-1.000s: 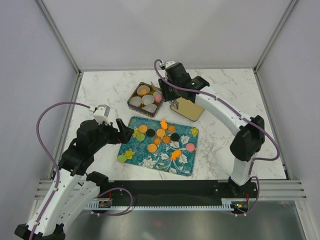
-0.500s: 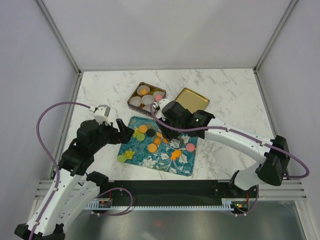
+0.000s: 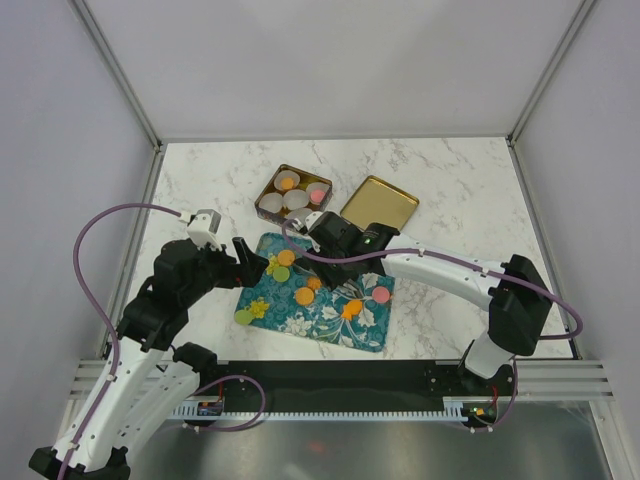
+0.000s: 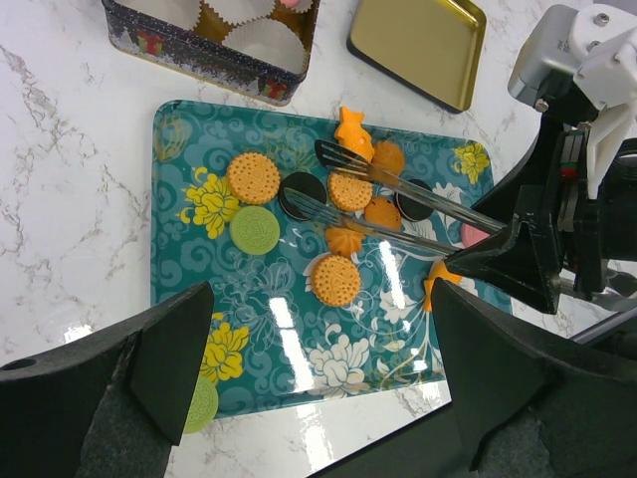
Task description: Pack the cookies
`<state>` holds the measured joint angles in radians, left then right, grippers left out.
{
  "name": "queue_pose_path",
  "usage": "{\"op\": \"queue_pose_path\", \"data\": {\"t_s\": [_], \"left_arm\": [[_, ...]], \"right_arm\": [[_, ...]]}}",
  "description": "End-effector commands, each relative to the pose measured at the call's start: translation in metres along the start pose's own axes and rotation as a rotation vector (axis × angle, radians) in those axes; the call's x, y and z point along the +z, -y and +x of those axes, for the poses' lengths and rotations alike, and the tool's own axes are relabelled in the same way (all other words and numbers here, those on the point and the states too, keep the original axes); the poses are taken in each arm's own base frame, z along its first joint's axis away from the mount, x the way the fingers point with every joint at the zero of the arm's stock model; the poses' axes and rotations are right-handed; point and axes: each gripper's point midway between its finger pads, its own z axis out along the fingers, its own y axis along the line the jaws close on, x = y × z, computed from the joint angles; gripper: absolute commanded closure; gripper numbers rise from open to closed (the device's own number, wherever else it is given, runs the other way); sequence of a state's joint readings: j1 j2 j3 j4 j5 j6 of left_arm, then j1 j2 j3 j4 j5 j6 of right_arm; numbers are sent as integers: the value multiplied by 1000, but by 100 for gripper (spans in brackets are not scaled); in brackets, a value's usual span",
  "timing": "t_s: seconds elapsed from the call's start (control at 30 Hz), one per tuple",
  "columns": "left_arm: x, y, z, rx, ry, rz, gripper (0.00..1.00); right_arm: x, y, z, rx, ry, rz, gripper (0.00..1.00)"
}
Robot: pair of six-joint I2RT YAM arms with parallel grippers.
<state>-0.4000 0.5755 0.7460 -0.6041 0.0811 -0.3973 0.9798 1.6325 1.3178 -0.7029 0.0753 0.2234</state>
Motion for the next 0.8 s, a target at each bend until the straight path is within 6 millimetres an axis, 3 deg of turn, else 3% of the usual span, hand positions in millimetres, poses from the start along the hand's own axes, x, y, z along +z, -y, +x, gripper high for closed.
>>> {"op": "queue_pose_path", "data": {"t_s": [0.0, 0.4, 0.77], "left_arm": [[1, 0, -6, 36, 24, 4, 2], [2, 0, -5, 38, 21, 2, 2], [0, 1, -5, 38, 24, 8, 2]], "right_arm": [[-5, -7, -24, -23, 69, -24, 44], [-7, -9, -26, -20, 84, -34, 41], [4, -9, -19, -21, 61, -35, 42]]}}
